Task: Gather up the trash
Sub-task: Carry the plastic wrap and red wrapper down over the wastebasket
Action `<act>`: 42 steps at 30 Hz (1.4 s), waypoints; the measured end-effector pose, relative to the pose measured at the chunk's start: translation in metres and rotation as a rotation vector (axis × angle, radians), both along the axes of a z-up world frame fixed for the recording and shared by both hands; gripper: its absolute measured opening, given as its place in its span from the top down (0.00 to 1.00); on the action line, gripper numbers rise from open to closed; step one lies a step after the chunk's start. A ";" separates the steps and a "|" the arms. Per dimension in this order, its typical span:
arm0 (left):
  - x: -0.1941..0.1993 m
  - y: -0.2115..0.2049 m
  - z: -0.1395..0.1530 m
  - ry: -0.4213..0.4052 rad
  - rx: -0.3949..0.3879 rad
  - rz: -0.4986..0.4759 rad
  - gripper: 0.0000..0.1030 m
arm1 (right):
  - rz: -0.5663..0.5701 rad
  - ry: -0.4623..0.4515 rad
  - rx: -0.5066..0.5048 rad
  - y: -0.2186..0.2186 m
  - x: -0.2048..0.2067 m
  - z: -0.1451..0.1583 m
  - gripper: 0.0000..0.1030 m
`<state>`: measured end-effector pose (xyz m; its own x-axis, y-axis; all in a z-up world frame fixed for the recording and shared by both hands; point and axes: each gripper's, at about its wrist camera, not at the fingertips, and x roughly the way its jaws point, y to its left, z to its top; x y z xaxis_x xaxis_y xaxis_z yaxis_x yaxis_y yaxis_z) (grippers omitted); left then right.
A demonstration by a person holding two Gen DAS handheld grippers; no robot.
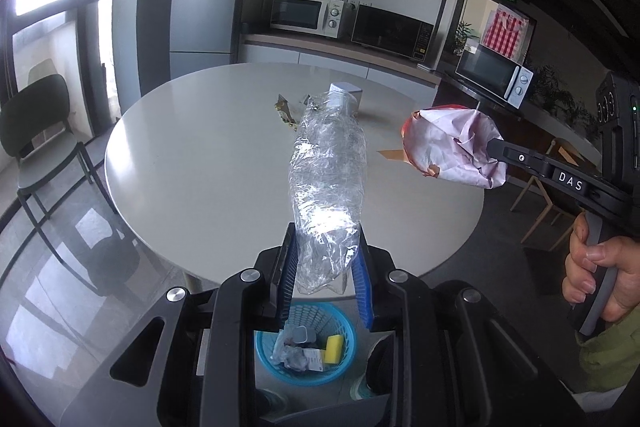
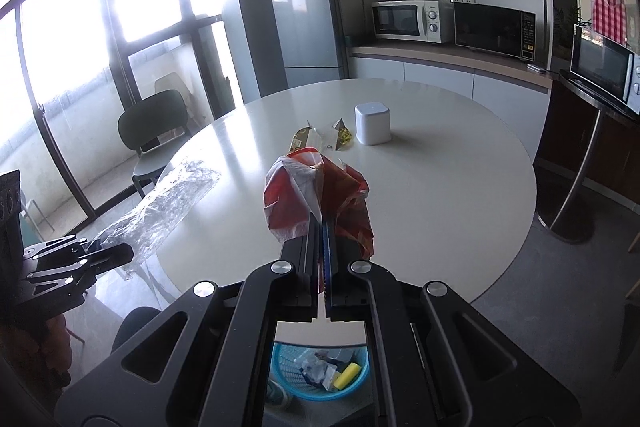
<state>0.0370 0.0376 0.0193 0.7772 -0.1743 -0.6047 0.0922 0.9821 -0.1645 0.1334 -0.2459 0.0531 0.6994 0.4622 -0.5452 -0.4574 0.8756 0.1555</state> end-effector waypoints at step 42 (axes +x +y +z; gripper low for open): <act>-0.073 -0.006 -0.122 0.408 0.001 -0.141 0.77 | 0.117 0.189 -0.145 -0.015 -0.128 -0.088 0.99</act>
<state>-0.0355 0.0321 -0.1029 0.4430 -0.2604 -0.8579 0.1529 0.9648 -0.2139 0.0051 -0.2611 -0.0347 0.5253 0.4414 -0.7275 -0.5316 0.8378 0.1245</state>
